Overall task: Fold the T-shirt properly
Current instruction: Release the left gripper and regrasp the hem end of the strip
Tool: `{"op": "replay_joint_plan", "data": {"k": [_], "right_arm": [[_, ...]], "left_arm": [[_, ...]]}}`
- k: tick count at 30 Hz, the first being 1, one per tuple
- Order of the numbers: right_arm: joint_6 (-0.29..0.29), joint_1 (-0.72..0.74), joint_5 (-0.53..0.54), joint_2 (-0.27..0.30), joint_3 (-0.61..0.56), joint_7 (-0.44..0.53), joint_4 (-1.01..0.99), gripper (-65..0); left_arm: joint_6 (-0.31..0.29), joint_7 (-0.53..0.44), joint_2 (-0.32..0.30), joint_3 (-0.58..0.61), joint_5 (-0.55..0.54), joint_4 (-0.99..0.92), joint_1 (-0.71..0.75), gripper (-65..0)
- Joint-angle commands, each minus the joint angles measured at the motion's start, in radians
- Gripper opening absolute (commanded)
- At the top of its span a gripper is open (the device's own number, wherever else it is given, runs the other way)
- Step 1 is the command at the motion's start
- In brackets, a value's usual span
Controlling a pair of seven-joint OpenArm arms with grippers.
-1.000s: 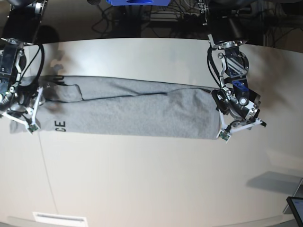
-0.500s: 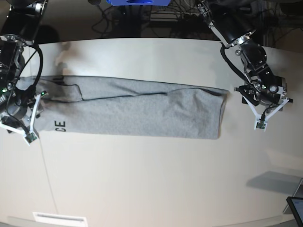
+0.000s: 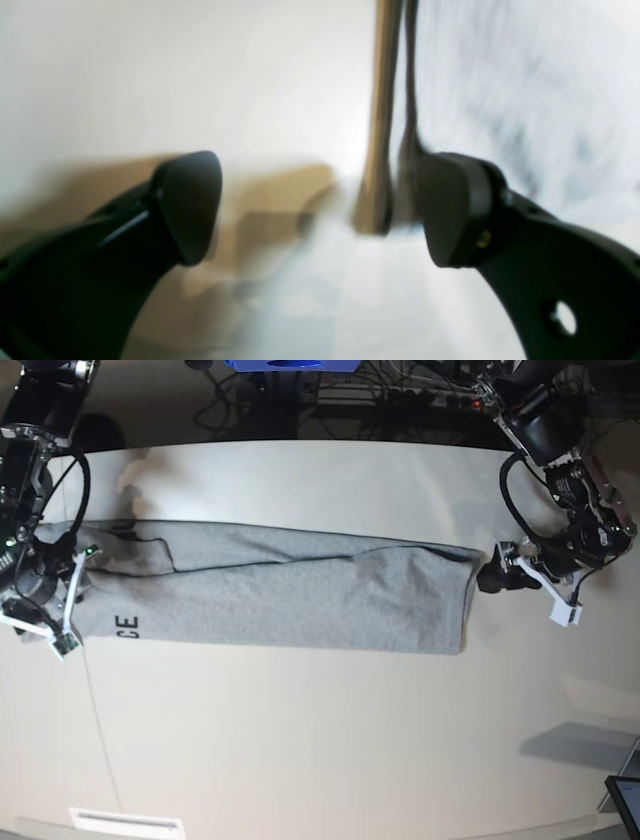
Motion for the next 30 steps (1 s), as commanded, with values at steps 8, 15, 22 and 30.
{"op": "replay_joint_plan", "data": {"k": [8, 15, 22, 30], "right_arm": [[-0.001, 0.013, -0.002, 0.012, 0.002, 0.012, 0.013, -32.5], [-0.001, 0.013, -0.002, 0.01, 0.001, 0.012, 0.013, -32.5], [-0.001, 0.011, -0.002, 0.01, 0.002, 0.012, 0.013, -32.5], [-0.001, 0.011, -0.002, 0.01, 0.002, 0.009, 0.013, -32.5]], "left_arm": [[-0.002, 0.009, -0.031, 0.037, -0.182, 0.005, 0.0, -4.7], [-0.002, 0.009, -0.017, 0.172, -0.19, 0.005, 0.002, -4.9], [-0.002, 0.009, 0.015, 0.181, -0.193, 0.006, 0.0, -4.9], [-0.002, 0.009, 0.032, 0.212, -0.189, 0.006, -0.004, -4.9]]}}
